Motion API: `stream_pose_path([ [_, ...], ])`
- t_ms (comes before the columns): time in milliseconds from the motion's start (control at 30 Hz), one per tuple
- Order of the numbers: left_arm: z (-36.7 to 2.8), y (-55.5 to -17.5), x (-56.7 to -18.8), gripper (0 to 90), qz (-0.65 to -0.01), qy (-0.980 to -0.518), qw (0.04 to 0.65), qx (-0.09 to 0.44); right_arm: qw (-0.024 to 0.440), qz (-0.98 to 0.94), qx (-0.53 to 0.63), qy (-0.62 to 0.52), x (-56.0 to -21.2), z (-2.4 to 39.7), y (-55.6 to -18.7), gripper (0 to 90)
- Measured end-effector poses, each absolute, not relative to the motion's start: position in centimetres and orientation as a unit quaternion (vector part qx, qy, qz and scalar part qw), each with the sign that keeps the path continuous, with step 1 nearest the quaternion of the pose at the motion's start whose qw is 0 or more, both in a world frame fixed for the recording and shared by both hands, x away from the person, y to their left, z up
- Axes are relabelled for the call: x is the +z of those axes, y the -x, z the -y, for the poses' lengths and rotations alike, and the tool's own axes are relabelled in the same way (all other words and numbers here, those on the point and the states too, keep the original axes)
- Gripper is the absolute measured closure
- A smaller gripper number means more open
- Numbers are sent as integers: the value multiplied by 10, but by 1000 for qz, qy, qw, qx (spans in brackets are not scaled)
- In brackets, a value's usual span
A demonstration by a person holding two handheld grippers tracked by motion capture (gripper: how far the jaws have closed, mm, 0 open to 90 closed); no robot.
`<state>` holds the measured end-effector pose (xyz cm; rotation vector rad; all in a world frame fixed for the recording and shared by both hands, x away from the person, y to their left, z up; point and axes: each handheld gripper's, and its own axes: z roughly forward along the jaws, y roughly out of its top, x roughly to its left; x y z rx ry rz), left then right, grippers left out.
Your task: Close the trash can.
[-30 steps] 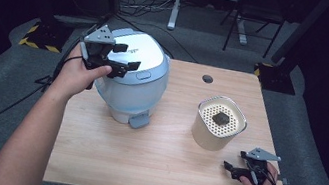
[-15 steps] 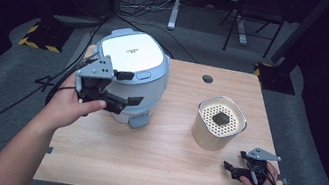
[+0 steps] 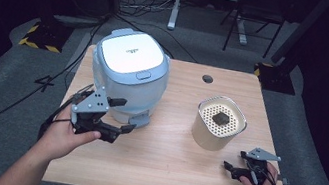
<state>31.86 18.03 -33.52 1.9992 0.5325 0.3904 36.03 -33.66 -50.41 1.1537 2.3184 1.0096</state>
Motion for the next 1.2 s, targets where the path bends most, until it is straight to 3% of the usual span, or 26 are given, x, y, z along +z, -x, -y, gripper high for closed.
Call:
stream_pose_path([
  [567, -177, -310, -417, 226, -270, -825, 479, 127, 180, -821, 357, -408, -504, 337, -360, 147],
  [1200, -176, -320, -493, 225, -329, -848, 401, 110, 180, -821, 357, -408, -504, 337, -360, 147],
])
